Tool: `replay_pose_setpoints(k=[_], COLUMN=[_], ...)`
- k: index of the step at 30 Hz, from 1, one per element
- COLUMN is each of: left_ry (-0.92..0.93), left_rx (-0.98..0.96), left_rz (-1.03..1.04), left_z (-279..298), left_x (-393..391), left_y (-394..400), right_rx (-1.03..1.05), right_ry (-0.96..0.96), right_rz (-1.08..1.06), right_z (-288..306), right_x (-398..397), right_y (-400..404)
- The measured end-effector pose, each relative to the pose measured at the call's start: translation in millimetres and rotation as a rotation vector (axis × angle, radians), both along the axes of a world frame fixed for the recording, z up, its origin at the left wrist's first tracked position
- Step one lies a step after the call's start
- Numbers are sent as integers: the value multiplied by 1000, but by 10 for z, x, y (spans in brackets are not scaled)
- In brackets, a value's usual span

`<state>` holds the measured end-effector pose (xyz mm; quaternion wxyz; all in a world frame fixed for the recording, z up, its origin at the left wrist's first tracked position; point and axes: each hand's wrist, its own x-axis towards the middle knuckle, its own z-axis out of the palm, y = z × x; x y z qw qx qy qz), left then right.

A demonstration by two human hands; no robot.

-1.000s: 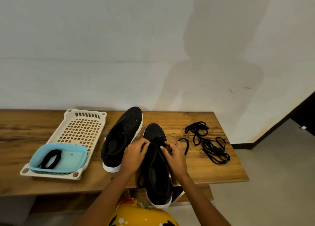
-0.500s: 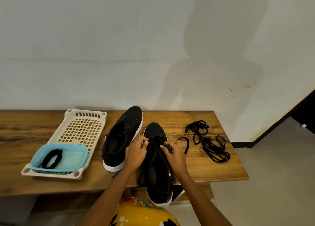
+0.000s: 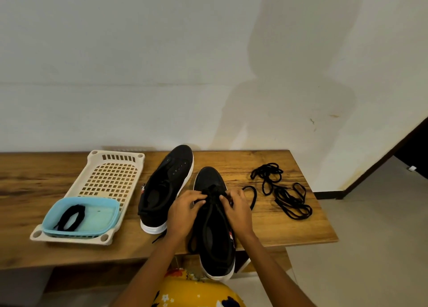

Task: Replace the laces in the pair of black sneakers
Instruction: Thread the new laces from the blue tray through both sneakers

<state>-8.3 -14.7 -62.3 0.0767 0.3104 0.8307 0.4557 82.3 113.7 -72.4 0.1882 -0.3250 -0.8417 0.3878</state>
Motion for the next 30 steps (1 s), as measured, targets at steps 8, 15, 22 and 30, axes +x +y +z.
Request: replay_pose_setpoints(k=[8, 15, 22, 30], left_ry=[183, 82, -95, -396], left_rx=[-110, -84, -148, 73], left_rz=[2, -47, -29, -118], left_z=[80, 122, 169, 89], left_x=[-15, -27, -73, -58], left_y=[15, -19, 36, -107], right_rx=[-71, -34, -33, -45], right_ry=[14, 10, 9, 12], right_rz=[19, 26, 34, 48], right_z=[-25, -35, -15, -10], right_x=[12, 12, 15, 18], right_y=[16, 30, 20, 22])
